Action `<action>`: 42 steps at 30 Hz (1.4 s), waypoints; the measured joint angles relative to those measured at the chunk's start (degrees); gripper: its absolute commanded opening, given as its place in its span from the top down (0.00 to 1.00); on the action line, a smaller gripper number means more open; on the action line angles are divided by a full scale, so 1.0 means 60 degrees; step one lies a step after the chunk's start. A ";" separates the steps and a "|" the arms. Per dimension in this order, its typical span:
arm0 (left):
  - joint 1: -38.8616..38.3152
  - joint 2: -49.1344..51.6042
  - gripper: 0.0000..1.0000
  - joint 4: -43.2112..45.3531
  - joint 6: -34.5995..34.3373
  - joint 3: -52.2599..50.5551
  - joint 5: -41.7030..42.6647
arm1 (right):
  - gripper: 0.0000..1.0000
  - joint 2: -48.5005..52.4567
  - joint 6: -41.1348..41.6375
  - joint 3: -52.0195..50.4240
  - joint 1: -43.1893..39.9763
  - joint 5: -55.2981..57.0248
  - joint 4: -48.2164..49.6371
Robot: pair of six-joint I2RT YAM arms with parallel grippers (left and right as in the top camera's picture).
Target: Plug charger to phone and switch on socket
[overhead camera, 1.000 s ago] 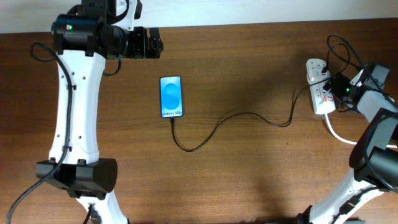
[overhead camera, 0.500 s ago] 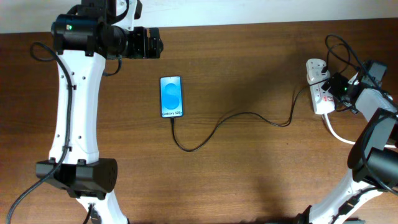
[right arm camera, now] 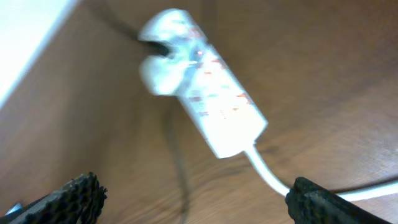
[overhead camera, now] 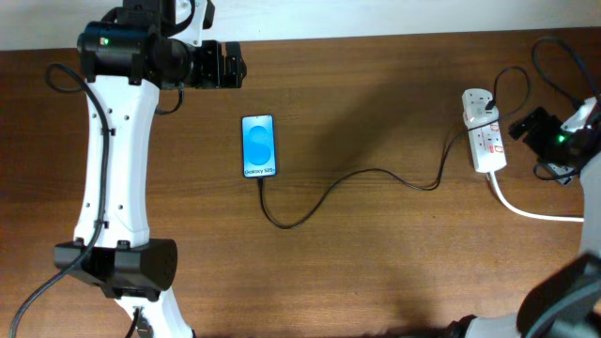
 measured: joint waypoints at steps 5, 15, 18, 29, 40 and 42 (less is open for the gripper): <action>0.0000 0.0000 0.00 -0.0007 0.0000 0.0000 0.0004 | 0.02 -0.3810 -0.1650 0.0040 0.2616 -0.1071 -0.2076; 0.0000 0.0000 0.01 -0.0004 0.0000 0.0000 0.0000 | 0.02 -0.5537 -0.1792 0.0062 0.4947 -0.0732 -0.4098; 0.0000 0.0000 0.01 -0.0007 0.0000 0.0000 0.0000 | 0.02 -0.5523 -0.1803 -0.0153 0.4954 -0.0178 -0.3140; 0.0000 -0.0011 0.01 0.0022 0.0000 0.0004 0.0000 | 0.02 -1.3803 -0.1869 -0.8830 0.4954 0.2688 0.3807; 0.0000 -0.0011 0.01 -0.0004 0.0000 0.0004 0.0000 | 0.02 -1.5049 -0.1898 -1.2477 0.4954 0.2758 0.7187; 0.0000 -0.0011 0.01 -0.0004 0.0000 0.0004 0.0000 | 0.02 -1.5049 -0.1902 -1.2619 0.4954 0.2758 0.7162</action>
